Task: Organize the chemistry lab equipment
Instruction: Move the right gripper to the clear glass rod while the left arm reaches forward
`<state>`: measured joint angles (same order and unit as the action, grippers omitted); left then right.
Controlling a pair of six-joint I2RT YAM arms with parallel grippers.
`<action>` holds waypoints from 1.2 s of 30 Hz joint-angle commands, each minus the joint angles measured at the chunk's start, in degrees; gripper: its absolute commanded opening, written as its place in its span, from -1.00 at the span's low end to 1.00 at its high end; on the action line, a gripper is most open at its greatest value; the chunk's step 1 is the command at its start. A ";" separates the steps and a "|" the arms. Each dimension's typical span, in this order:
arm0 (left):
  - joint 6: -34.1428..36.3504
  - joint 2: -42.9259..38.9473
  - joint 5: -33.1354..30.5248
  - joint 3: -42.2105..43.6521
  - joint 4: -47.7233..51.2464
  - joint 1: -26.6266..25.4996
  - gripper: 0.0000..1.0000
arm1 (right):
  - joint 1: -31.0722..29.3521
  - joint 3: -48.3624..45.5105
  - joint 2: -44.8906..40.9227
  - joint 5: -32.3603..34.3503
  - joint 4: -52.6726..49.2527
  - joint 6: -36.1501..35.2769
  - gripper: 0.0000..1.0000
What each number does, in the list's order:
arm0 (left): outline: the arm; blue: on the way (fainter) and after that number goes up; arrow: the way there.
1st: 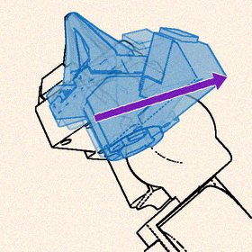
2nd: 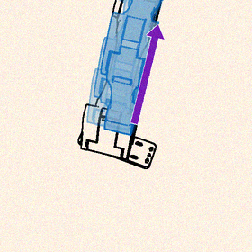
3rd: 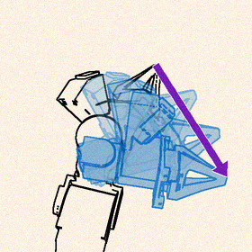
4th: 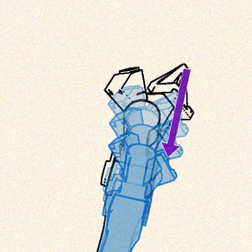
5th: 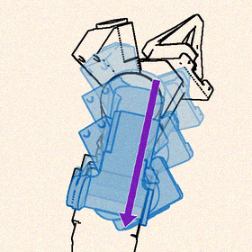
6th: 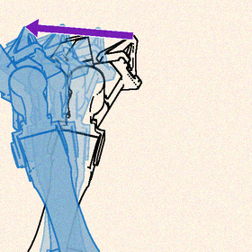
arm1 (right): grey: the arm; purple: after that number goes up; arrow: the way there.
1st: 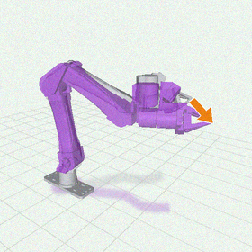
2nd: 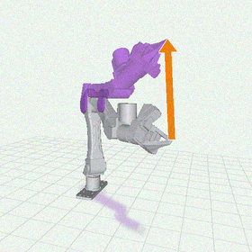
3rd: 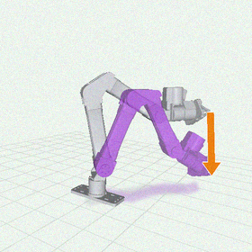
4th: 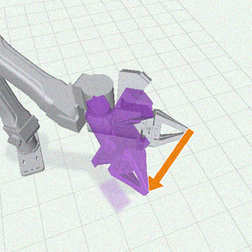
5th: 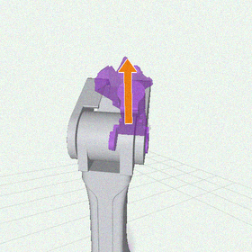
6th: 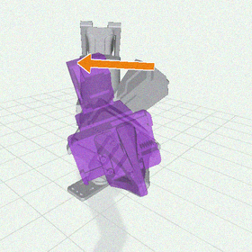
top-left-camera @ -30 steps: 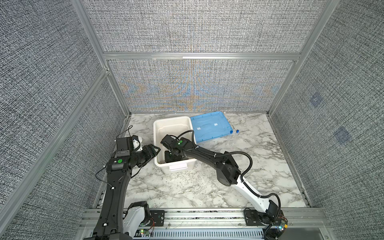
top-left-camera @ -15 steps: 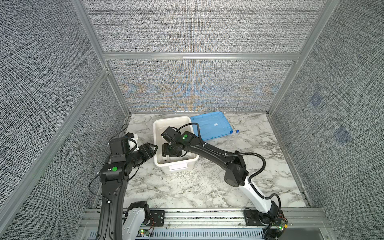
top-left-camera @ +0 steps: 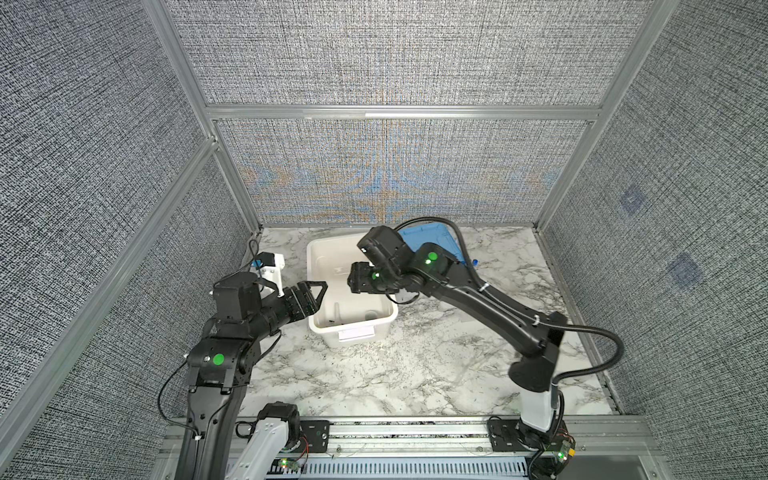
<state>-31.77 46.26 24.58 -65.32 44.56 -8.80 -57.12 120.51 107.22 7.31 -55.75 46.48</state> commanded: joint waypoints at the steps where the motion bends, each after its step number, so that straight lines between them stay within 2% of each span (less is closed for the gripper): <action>1: -0.40 2.64 -5.85 -1.14 -1.43 -5.12 0.47 | 1.26 -9.22 -8.55 6.65 0.37 -1.06 0.31; 5: -1.01 4.72 -12.54 -2.00 -3.96 -13.96 0.47 | 5.17 -22.15 -20.09 10.87 -0.19 0.55 0.31; 11: -0.07 9.06 -17.86 -2.87 -7.71 -24.87 0.47 | 15.85 -40.11 -36.34 10.07 -0.99 2.15 0.31; 15: 1.13 11.55 -20.70 -3.24 -11.95 -32.10 0.47 | 23.88 -46.97 -44.48 12.29 -6.60 1.62 0.31; 21: 5.12 16.94 -26.79 -3.91 -16.46 -41.56 0.46 | 34.11 -57.21 -55.49 7.87 -7.46 -0.88 0.31; 23: 6.19 19.38 -27.19 -4.28 -17.33 -43.90 0.46 | 37.10 -60.10 -57.66 5.98 -7.76 -1.03 0.38; 24: 6.37 20.43 -26.88 -4.27 -18.20 -44.85 0.47 | 38.53 -61.52 -58.63 5.30 -7.84 -0.93 0.58; 25: 6.41 21.25 -26.25 -4.01 -19.14 -45.63 0.46 | 39.44 -62.67 -59.34 5.63 -8.51 -0.11 0.93; 26: 6.29 21.99 -25.51 -3.41 -20.59 -46.44 0.45 | 40.37 -63.99 -60.17 6.99 -9.61 1.27 0.98; 32: 5.68 23.67 -24.57 0.51 -26.80 -49.36 0.42 | 43.19 -72.43 -65.90 11.74 -7.94 1.92 0.98; 34: 5.67 23.69 -25.05 0.98 -26.51 -49.50 0.41 | 43.76 -74.89 -66.28 14.03 -8.37 4.72 0.98; 36: 5.79 23.35 -25.90 1.48 -25.56 -49.56 0.41 | 44.86 -77.21 -65.29 12.04 -7.47 5.86 0.98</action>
<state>-26.59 69.93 -0.05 -64.12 20.69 -58.30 -13.08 45.17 41.28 18.31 -63.79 49.56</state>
